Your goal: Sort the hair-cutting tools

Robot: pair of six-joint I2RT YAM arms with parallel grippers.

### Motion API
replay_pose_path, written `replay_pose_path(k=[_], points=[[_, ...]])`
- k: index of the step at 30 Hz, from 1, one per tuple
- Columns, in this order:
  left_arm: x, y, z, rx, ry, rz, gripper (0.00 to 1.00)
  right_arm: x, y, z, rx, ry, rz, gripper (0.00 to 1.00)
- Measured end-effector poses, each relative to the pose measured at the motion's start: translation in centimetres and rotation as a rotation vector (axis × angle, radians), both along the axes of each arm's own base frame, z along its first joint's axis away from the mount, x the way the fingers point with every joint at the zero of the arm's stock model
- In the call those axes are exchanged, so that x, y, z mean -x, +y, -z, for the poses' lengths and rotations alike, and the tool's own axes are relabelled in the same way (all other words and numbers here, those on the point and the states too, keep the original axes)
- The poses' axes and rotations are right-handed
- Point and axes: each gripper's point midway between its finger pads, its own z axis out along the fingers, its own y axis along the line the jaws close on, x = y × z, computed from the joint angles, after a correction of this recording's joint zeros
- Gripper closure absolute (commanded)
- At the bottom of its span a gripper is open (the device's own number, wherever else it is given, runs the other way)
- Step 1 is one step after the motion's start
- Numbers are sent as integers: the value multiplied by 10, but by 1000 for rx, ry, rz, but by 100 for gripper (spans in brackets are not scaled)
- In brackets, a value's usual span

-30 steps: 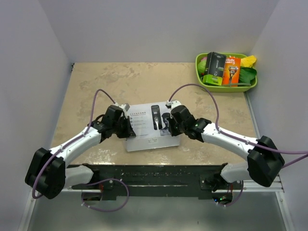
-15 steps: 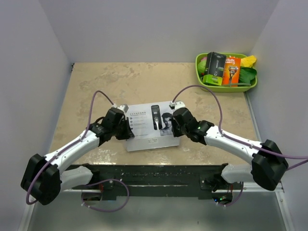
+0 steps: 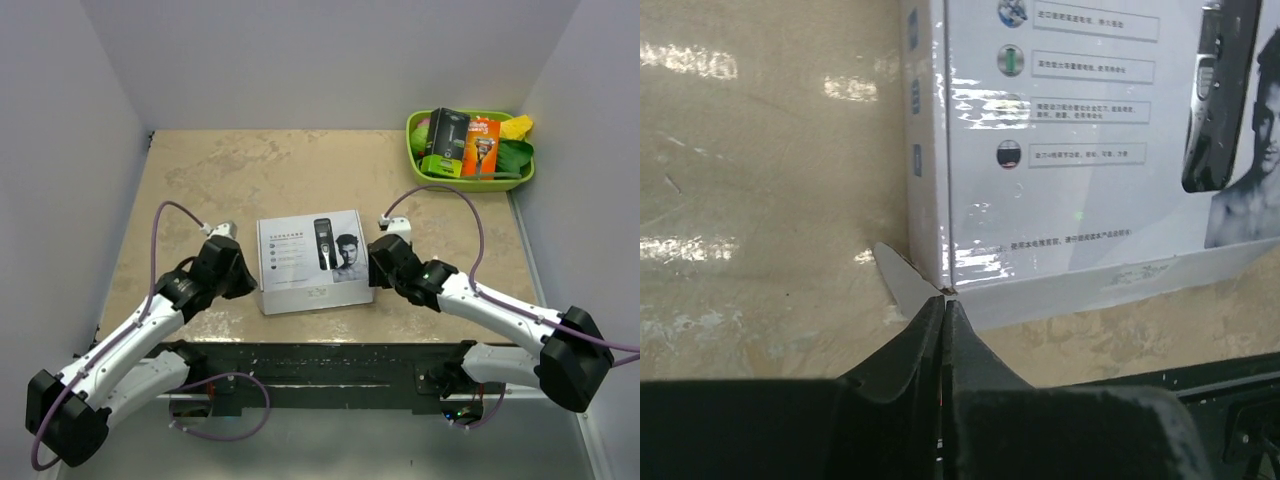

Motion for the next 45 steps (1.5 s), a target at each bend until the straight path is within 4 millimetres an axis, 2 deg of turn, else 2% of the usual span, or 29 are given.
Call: replay_pose_path(k=[7, 14, 19, 22, 27, 34, 40, 45], points=[[7, 22, 28, -57, 54, -130, 91, -10, -15, 0, -1, -22, 120, 45], [0, 37, 57, -203, 135, -202, 91, -33, -40, 7, 1, -21, 232, 46], [-29, 36, 46, -240, 95, -230, 92, -41, -38, 27, 21, 19, 221, 49], [-54, 33, 37, -222, 56, -246, 92, -42, -31, 42, 31, 57, 190, 50], [-80, 29, 39, -201, 47, -221, 93, -46, -21, 55, 29, 83, 155, 52], [-98, 12, 57, -185, 85, -126, 94, -58, -12, 56, 15, 77, 124, 53], [-106, 13, 74, -206, 127, -90, 94, -68, -9, 54, 15, 65, 103, 54], [-127, 6, 75, -202, 112, -65, 94, -73, -14, 59, 42, 72, 101, 55]])
